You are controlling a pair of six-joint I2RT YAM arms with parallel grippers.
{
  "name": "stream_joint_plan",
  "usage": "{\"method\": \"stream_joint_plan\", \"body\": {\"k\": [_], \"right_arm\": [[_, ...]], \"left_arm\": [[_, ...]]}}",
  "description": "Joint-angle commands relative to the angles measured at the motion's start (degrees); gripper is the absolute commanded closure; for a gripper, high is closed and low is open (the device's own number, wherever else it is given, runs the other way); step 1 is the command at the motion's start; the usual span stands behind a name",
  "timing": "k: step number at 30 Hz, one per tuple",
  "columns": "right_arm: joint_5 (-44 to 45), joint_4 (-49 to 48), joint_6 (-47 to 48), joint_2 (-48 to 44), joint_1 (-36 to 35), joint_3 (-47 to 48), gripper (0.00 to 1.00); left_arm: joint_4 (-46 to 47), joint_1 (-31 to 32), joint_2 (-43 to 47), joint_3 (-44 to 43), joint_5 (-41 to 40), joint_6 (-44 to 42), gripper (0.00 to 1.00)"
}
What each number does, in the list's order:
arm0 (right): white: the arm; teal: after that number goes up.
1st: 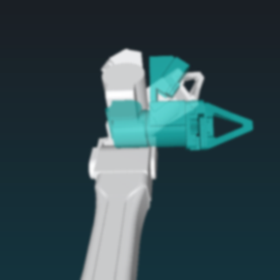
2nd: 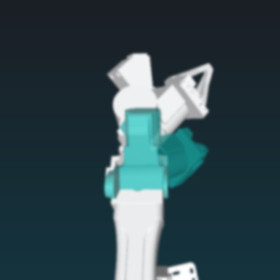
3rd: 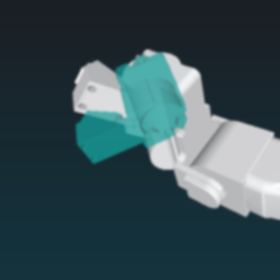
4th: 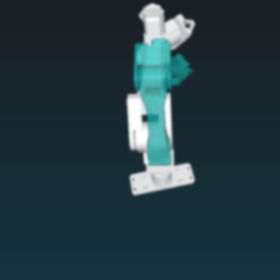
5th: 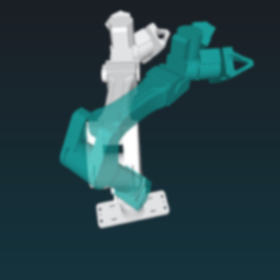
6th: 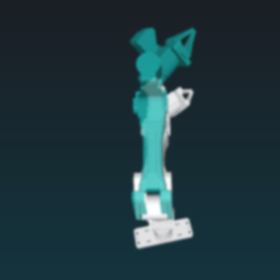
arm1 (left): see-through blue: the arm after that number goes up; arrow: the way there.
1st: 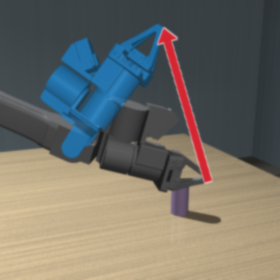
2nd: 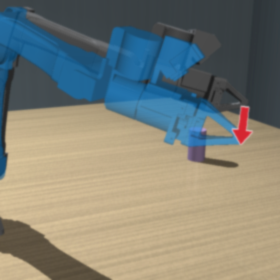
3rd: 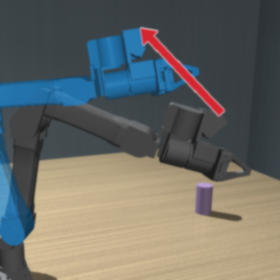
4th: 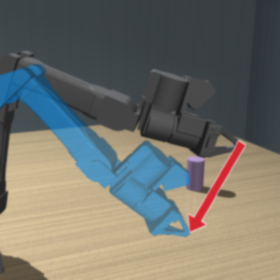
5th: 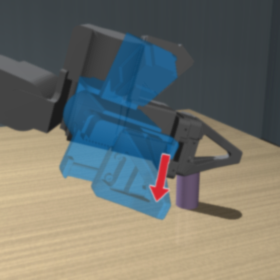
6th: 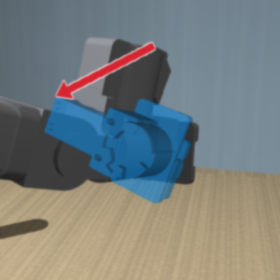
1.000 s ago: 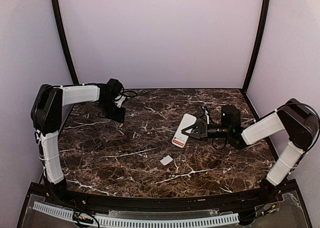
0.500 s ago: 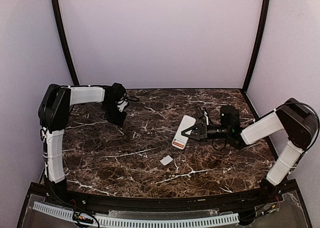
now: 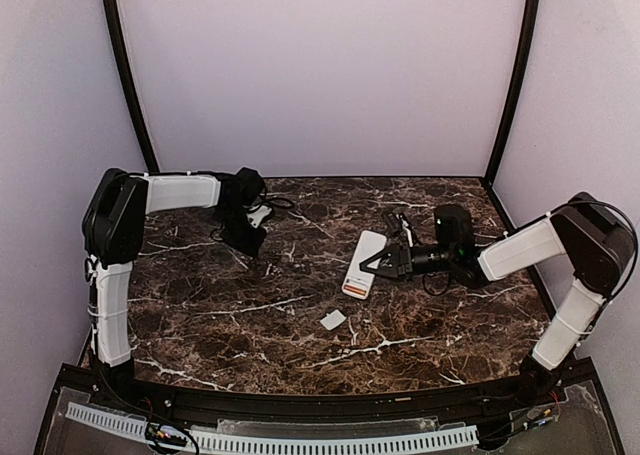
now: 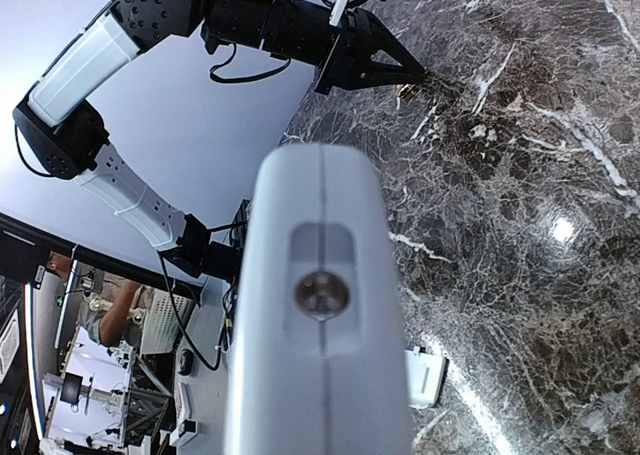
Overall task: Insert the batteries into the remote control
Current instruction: Pick up the battery from the center of the board.
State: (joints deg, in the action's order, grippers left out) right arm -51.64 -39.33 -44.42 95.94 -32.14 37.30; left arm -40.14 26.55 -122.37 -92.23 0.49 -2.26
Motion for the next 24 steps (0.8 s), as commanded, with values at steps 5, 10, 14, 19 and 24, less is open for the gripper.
{"method": "stream_joint_plan", "body": {"k": [5,10,14,19,24], "right_arm": [[-2.7,5.2,2.9,-0.4,0.3,1.4,1.0],[-2.3,7.3,4.1,-0.9,0.3,1.5,1.0],[-2.4,9.5,5.1,-0.8,0.3,2.3,1.0],[-2.6,12.3,6.3,-0.2,0.3,3.5,1.0],[-3.1,13.3,6.4,0.1,0.3,3.8,1.0]], "left_arm": [[-2.0,4.2,2.4,1.4,3.8,-2.2,1.0],[-2.6,6.4,2.2,3.4,3.2,-2.2,0.98],[-4.6,7.6,1.2,3.4,0.5,-2.1,0.92],[-7.5,9.2,-0.7,2.4,-4.2,-2.8,0.83],[-7.7,9.6,-0.7,1.7,-3.4,-2.6,0.9]]}}
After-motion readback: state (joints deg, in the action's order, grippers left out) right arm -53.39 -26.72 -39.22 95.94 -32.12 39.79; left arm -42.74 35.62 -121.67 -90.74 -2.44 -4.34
